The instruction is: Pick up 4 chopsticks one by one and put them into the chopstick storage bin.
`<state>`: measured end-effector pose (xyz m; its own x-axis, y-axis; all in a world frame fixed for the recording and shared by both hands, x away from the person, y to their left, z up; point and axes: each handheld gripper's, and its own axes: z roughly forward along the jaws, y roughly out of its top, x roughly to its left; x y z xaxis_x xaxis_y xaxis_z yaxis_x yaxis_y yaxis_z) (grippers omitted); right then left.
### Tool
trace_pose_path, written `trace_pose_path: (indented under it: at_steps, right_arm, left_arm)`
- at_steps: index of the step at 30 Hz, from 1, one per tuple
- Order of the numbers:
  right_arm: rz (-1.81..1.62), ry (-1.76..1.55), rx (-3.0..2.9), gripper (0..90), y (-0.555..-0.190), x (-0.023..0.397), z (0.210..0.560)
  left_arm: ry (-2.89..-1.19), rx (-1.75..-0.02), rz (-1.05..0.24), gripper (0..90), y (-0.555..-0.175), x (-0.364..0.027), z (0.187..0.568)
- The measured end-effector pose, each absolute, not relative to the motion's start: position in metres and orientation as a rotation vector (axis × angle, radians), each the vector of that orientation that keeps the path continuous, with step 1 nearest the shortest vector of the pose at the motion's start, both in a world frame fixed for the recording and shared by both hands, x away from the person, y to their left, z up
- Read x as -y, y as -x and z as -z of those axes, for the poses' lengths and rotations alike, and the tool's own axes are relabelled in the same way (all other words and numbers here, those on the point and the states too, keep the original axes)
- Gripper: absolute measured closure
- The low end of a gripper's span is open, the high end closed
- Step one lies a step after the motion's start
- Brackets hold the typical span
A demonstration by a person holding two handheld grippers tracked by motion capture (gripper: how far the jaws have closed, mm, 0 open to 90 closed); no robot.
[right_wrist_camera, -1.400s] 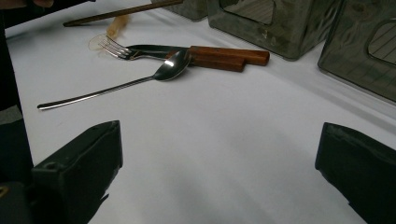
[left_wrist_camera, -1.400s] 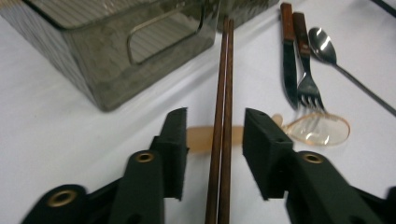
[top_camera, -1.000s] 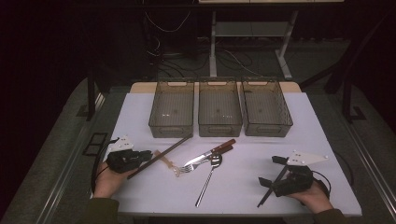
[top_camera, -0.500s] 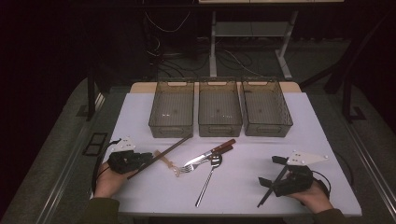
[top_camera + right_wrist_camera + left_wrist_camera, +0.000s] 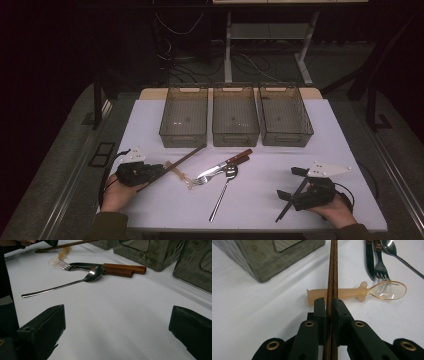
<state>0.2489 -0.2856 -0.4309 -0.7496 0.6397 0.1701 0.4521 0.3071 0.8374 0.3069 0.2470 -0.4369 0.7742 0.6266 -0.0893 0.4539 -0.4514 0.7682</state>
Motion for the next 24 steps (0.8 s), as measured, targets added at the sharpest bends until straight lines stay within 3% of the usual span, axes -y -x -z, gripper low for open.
trace_pose_path:
  at_steps: [24]
  right_arm:
    - [-1.419, -1.007, -2.379, 1.0, -0.2489, 0.2854, 0.4310]
  left_arm:
    - [-2.232, -0.773, -0.231, 78.8, -0.3103, -0.2397, 0.4459]
